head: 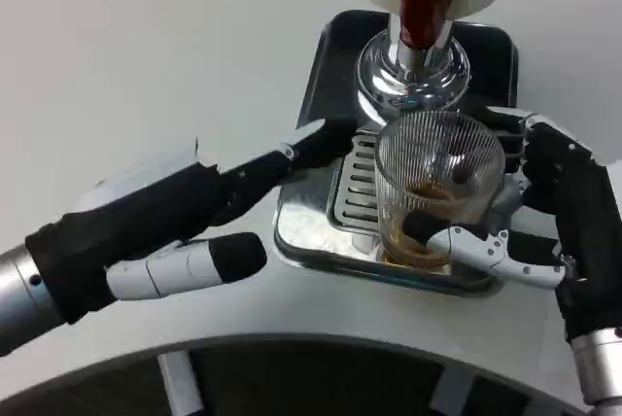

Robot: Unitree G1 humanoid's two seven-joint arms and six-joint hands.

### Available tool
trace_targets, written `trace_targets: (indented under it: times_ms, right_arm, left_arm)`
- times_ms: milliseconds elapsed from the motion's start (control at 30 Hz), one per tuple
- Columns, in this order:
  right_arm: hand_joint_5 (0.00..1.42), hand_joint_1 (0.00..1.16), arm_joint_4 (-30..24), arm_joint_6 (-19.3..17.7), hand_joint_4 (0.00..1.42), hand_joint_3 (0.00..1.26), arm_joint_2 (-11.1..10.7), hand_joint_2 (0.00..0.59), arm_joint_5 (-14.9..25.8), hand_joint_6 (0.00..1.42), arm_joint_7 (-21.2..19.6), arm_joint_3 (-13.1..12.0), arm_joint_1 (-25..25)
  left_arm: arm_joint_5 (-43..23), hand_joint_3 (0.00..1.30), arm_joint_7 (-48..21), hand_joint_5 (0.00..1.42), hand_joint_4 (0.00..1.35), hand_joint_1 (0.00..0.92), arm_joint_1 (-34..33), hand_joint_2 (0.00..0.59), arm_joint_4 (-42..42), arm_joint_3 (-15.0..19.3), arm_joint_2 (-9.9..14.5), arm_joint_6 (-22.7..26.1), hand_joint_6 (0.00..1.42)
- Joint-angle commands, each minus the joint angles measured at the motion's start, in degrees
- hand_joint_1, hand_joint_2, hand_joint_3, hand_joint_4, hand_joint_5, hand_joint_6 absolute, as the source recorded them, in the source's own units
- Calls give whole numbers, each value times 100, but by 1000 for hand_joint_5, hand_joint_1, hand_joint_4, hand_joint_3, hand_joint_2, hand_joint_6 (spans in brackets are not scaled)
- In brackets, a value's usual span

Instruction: Grasp the cup under the faucet to collect the drink, then remove the cup.

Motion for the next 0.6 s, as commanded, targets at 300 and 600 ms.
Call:
trace_targets:
  times_ms: [300,600]
  right_arm:
    - [1093,968,-667,56,850,757,-160,120,336,1129,369,-251,460]
    - [1093,967,-1145,201,850,757,-318,120,606,1129,601,-542,724]
  left_arm:
    - [-9,0,174,0,0,0,847,35,-579,215,129,-111,0]
    - [-80,0,194,0,0,0,1349,35,-978,646,238,-90,0]
